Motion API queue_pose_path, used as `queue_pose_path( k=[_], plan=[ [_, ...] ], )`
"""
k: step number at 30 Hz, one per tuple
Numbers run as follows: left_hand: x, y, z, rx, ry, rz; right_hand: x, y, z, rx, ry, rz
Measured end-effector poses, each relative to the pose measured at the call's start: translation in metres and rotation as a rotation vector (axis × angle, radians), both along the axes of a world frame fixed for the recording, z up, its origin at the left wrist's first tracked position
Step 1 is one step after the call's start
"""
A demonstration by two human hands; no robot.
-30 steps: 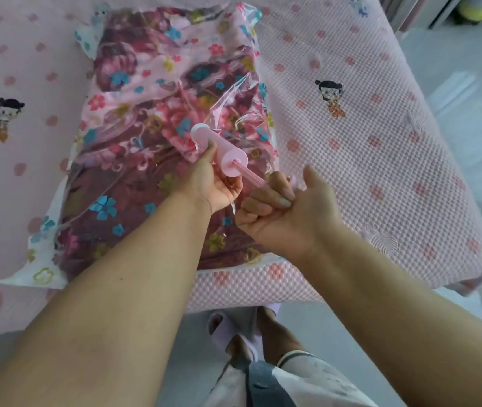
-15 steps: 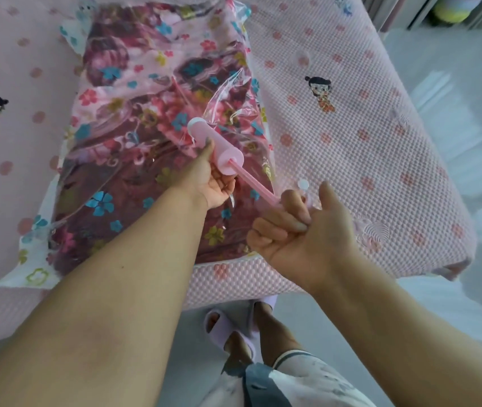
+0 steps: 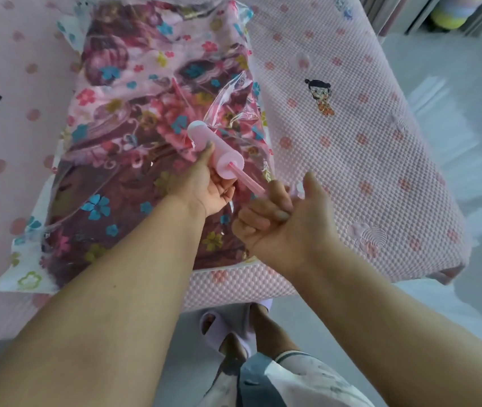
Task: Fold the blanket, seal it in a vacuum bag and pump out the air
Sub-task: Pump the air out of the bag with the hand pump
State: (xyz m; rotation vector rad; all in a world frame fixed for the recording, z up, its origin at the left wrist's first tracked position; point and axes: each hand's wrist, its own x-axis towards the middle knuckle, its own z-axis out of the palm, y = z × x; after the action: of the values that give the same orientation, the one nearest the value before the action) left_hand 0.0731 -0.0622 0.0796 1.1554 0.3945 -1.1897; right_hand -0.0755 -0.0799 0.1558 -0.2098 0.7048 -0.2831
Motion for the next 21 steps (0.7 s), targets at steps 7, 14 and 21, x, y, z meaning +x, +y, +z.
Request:
queue_pose_path(
  k=[7,14,21],
  plan=[
    [0.008,-0.009,0.014,-0.052,-0.026,-0.045,0.056,-0.016,0.007,-0.095,0.116,0.033],
    [-0.002,-0.013,0.015,-0.095,0.047,0.151,0.015,-0.011,0.01,-0.008,0.045,-0.002],
    [-0.006,-0.014,0.017,-0.136,0.054,0.071,0.046,-0.018,0.01,-0.056,0.102,0.041]
  ],
)
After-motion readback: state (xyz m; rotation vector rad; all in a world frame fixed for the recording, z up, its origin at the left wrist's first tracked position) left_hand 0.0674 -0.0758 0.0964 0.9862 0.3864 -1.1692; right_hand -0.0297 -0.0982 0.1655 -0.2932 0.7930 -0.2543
